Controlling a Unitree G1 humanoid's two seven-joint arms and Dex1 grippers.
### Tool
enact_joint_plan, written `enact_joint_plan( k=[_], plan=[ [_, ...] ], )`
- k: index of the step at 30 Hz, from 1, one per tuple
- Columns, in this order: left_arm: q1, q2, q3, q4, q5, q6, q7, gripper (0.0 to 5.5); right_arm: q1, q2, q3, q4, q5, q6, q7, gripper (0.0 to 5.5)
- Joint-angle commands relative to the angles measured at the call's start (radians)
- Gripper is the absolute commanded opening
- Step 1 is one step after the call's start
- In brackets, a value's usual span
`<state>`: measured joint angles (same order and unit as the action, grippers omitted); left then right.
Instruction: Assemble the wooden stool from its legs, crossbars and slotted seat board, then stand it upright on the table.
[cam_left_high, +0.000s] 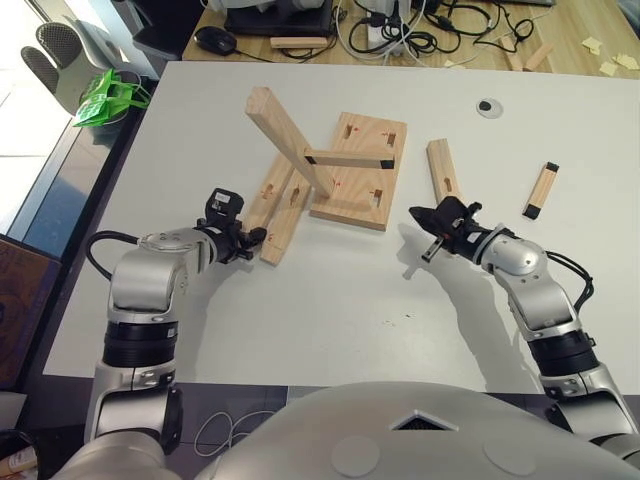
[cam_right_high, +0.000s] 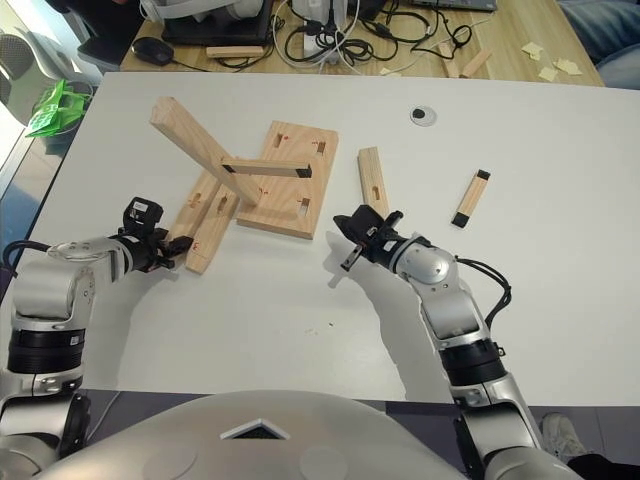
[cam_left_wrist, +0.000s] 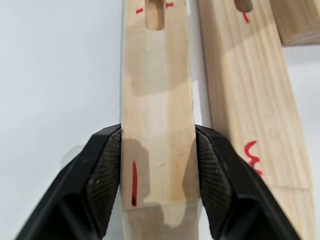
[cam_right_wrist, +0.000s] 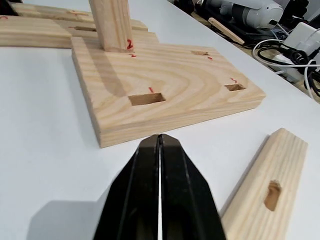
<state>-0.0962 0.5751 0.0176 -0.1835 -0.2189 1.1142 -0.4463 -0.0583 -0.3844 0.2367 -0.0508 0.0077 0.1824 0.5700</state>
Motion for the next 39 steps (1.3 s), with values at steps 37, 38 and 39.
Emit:
enact_joint_plan(
  k=[37,38,39],
  plan=[
    [-0.581,-0.137,-0.028,0.113,0.116,-1.120,0.017,2.06,-0.842,0.165,-0.500,-0.076,0.952,0.494,-0.216,3.08],
    [-0.576,-0.142,-0.039,0.107,0.111,-1.122,0.004,2.06,-0.851,0.177,-0.494,-0.073,0.956,0.490,-0.215,3.21],
    [-0.570,-0.146,-0.046,0.104,0.108,-1.122,-0.006,2.06,-0.859,0.187,-0.490,-0.071,0.961,0.486,-0.215,3.49]
  ],
)
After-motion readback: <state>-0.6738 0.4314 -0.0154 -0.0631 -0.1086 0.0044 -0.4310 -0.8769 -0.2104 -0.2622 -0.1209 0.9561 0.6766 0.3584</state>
